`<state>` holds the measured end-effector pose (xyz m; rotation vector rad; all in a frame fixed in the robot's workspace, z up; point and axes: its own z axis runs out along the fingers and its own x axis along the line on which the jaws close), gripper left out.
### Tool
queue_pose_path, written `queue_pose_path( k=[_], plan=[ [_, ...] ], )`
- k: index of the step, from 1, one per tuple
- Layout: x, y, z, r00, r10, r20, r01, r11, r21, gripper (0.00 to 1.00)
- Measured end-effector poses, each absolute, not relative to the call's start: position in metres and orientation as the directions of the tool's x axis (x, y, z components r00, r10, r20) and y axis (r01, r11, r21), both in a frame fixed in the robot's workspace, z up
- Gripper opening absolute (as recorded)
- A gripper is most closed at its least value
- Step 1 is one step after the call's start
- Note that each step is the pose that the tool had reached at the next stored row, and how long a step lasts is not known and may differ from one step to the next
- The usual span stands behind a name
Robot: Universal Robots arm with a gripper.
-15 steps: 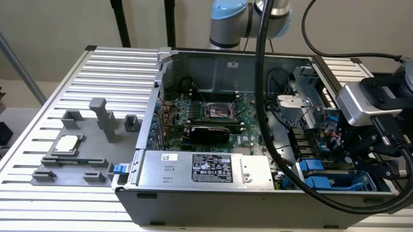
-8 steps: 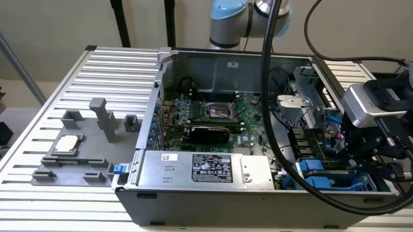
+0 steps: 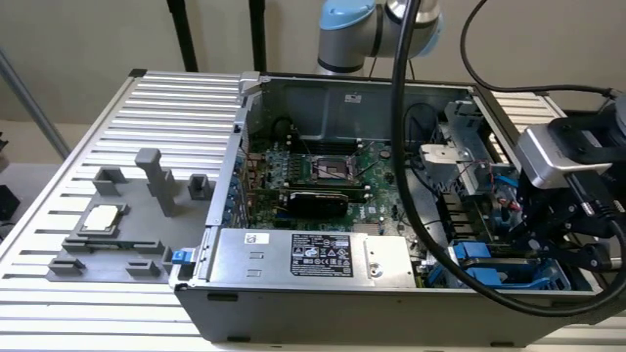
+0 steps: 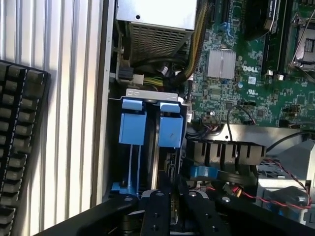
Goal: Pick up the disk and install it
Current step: 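Insert the second disk wire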
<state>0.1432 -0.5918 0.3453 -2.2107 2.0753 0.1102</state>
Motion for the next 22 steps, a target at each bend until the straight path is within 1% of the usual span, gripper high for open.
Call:
queue_pose_path(
  k=[22],
  plan=[
    [0.1419, -0.5853, 0.3424, 0.013, -0.996, -0.091, -0.999, -0.010, -0.030, 0.00]
  ],
)
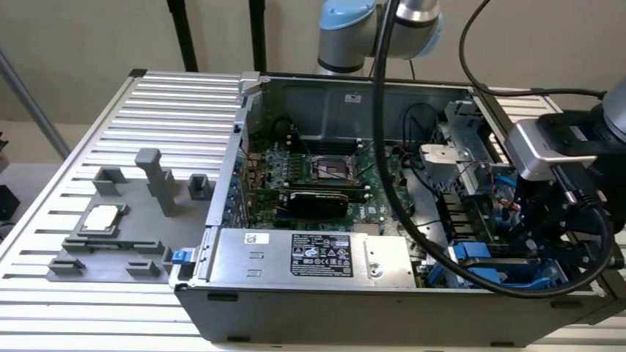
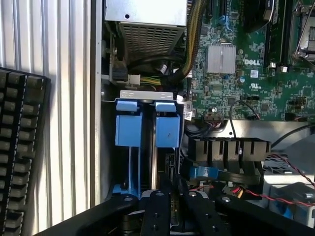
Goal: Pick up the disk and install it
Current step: 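Insert the second disk wire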
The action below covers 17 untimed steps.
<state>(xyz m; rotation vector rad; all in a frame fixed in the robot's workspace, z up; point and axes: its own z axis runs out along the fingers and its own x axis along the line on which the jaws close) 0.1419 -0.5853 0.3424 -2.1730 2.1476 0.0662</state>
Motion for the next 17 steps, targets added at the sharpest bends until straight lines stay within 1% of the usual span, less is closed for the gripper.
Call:
queue_pose_path(
  k=[17],
  plan=[
    [0.1419, -0.5793, 0.3409, -0.015, -0.998, -0.057, -0.999, 0.016, -0.031, 0.00]
  ],
)
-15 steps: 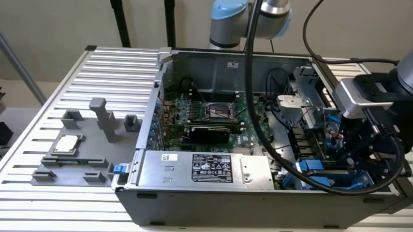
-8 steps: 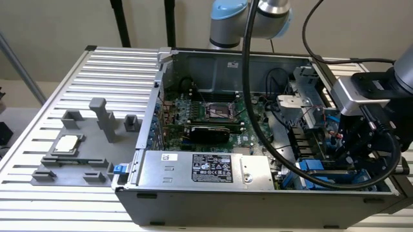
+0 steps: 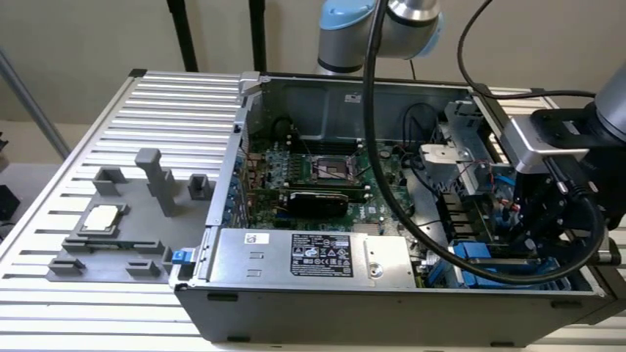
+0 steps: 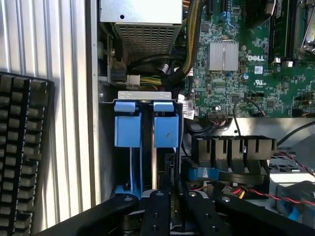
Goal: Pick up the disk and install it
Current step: 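Insert the second disk wire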
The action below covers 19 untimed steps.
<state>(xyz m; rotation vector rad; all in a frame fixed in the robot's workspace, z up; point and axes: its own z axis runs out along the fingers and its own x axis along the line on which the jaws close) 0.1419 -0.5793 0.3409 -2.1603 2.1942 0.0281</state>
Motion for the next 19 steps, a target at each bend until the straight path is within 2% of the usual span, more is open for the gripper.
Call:
queue_pose_path(
  k=[19],
  plan=[
    [0.1418, -0.5748, 0.3367, -0.050, -0.998, -0.044, -0.998, 0.051, -0.031, 0.00]
  ],
)
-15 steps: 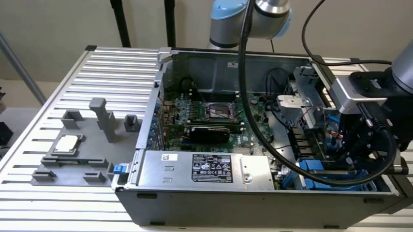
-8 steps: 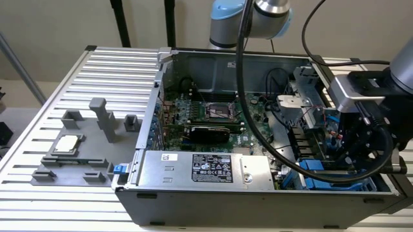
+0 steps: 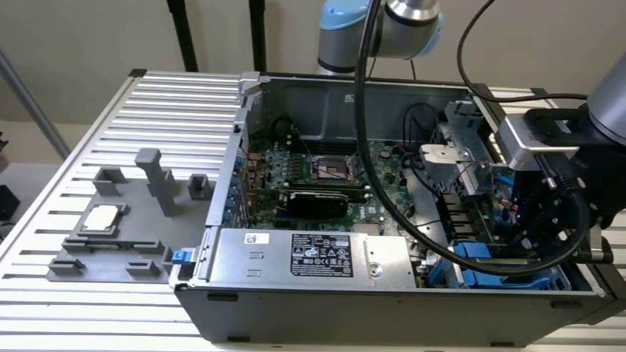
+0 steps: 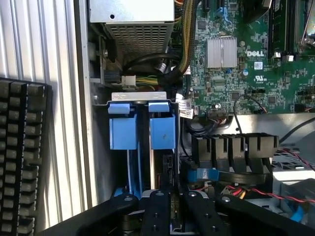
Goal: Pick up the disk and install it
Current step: 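Insert the second disk wire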
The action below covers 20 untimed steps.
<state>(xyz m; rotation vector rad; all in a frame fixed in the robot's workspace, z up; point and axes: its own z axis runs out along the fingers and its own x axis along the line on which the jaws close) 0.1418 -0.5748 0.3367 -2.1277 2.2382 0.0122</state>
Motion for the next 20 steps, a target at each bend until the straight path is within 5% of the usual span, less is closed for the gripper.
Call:
queue_pose_path(
  k=[7, 8, 20],
  plan=[
    [0.142, -0.575, 0.336, -0.053, -0.998, -0.042, -0.998, 0.054, -0.031, 0.00],
    [0.142, -0.575, 0.337, -0.053, -0.998, -0.043, -0.998, 0.055, -0.031, 1.00],
    [0.140, -0.575, 0.348, -0.054, -0.998, -0.043, -0.998, 0.055, -0.033, 1.00]
  ],
)
